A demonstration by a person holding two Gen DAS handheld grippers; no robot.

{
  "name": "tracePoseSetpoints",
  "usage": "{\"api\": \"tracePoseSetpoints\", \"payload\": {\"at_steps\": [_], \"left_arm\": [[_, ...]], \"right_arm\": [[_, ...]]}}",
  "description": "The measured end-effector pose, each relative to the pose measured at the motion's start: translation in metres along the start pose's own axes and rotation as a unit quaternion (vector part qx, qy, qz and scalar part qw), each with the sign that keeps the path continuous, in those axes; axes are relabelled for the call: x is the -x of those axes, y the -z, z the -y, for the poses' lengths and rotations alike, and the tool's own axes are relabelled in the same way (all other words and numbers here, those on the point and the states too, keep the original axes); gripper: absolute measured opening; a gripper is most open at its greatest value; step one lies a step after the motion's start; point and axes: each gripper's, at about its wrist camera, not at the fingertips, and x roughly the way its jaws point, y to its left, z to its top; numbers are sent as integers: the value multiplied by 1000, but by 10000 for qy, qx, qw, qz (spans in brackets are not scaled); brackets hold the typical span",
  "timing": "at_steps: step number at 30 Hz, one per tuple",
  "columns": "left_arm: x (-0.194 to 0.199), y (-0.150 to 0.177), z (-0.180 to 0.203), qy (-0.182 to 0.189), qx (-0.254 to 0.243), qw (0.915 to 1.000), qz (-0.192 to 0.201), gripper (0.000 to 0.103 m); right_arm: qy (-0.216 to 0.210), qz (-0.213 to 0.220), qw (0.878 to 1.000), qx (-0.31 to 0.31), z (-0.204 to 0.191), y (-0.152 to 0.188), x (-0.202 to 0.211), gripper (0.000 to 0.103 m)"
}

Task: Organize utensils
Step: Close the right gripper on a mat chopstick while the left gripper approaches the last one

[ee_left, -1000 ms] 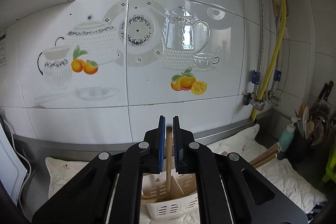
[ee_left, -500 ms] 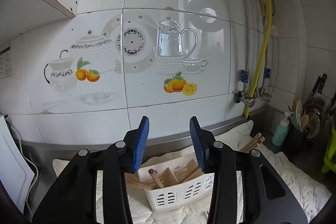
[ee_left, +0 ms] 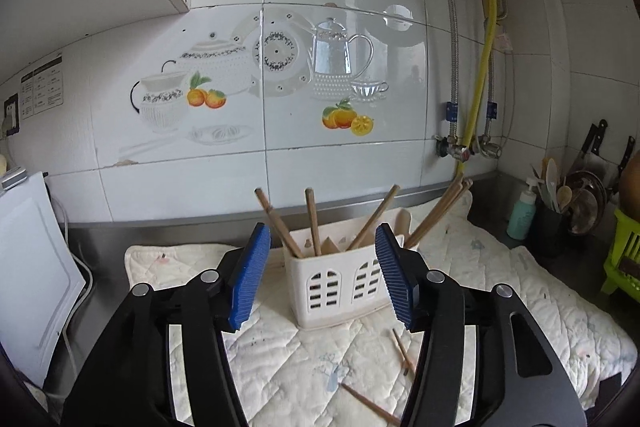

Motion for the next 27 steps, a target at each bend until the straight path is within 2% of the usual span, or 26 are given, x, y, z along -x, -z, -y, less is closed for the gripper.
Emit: {"api": "tracePoseSetpoints", "payload": {"at_steps": [6, 9, 10, 11, 14, 17, 20, 27], "left_arm": [[24, 40, -20, -74, 331, 9991, -251, 60], [31, 56, -29, -116, 464, 9981, -390, 60], [32, 60, -31, -125, 502, 9977, -435, 60], [34, 65, -35, -150, 541, 9973, -473, 60], [39, 77, -43, -217, 672, 9959, -560, 60], [43, 88, -50, -269, 809, 9943, -633, 60], [47, 101, -52, -310, 849, 9932, -733, 60], [59, 128, -51, -408, 961, 9899, -955, 60]], "right_arm": [[-155, 24, 9999, -5, -18, -2, -4, 7], [-318, 36, 9995, -67, -27, -6, -9, 12], [-374, 68, 9992, -83, -29, -7, -10, 21], [-402, 84, 9991, -80, -32, -9, -10, 23], [-433, 224, 9988, -48, -37, -15, -6, 23], [-115, 369, 9993, -16, -33, -19, -1, 22], [219, 385, 9989, -128, -20, -22, -4, 16], [412, 347, 9975, -452, -3, -29, -26, 15]]}}
